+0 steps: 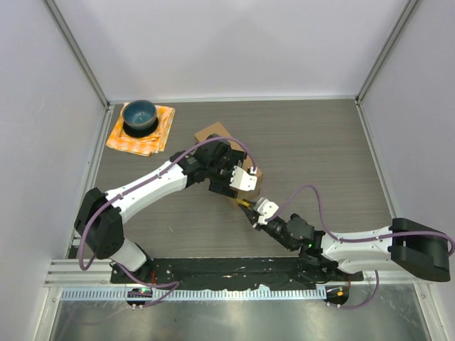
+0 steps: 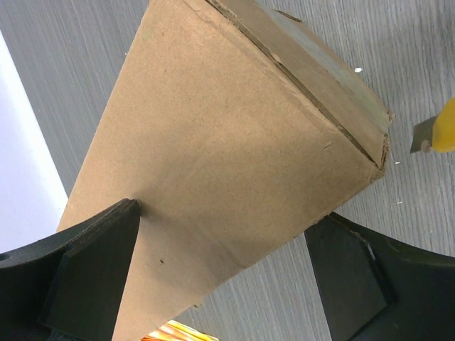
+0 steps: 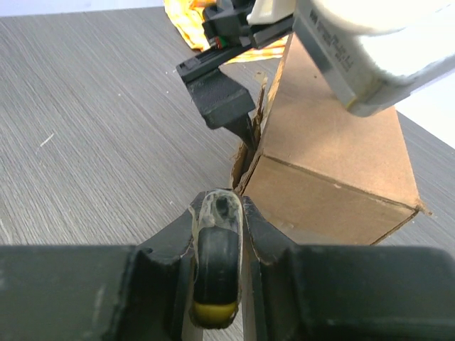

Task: Unpack the express box
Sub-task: Cut the express box at the center of the board.

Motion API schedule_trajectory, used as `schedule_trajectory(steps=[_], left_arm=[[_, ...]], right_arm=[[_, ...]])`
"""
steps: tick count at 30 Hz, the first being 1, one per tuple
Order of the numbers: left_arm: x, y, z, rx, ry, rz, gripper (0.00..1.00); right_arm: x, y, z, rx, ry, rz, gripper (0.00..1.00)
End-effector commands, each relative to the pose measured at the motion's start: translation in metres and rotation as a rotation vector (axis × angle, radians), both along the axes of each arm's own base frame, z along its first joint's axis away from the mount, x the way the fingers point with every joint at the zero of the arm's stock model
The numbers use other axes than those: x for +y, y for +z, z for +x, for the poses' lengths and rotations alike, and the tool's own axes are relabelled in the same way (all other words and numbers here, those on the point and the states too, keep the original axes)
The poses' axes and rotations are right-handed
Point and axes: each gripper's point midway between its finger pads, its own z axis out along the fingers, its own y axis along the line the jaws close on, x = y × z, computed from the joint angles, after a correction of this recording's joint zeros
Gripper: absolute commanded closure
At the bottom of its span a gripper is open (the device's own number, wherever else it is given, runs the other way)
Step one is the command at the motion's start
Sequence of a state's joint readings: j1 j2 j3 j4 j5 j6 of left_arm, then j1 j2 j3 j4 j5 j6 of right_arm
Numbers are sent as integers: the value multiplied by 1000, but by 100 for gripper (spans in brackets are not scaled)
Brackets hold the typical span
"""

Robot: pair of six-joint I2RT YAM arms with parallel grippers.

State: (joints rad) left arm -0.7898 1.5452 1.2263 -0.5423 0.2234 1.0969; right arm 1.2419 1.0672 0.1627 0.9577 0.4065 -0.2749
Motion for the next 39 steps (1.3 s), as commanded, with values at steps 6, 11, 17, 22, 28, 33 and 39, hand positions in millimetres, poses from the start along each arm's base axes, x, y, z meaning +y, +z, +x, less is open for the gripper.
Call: schedule_trajectory(steps=[6,11,17,22,28,33,39], left_arm=[[20,-29,-48,232,9,103,1],[22,-30,-54,253,9,120,2],[22,-31,-58,267,3,117,2],[22,-30,-60,272,2,120,2],[24,-33,-63,285,6,129,3],[23,-33,-66,294,-2,132,3],[22,-33,-68,303,-9,136,3]], right_arm=[[2,23,3,-56,-14,110,99],[0,16,8,-75,-46,103,99],[-6,9,12,-81,-81,71,99],[-6,13,12,-95,-80,87,99],[-4,27,8,-109,-51,101,99],[-4,21,10,-112,-59,67,99],[-6,6,14,-108,-85,15,99]])
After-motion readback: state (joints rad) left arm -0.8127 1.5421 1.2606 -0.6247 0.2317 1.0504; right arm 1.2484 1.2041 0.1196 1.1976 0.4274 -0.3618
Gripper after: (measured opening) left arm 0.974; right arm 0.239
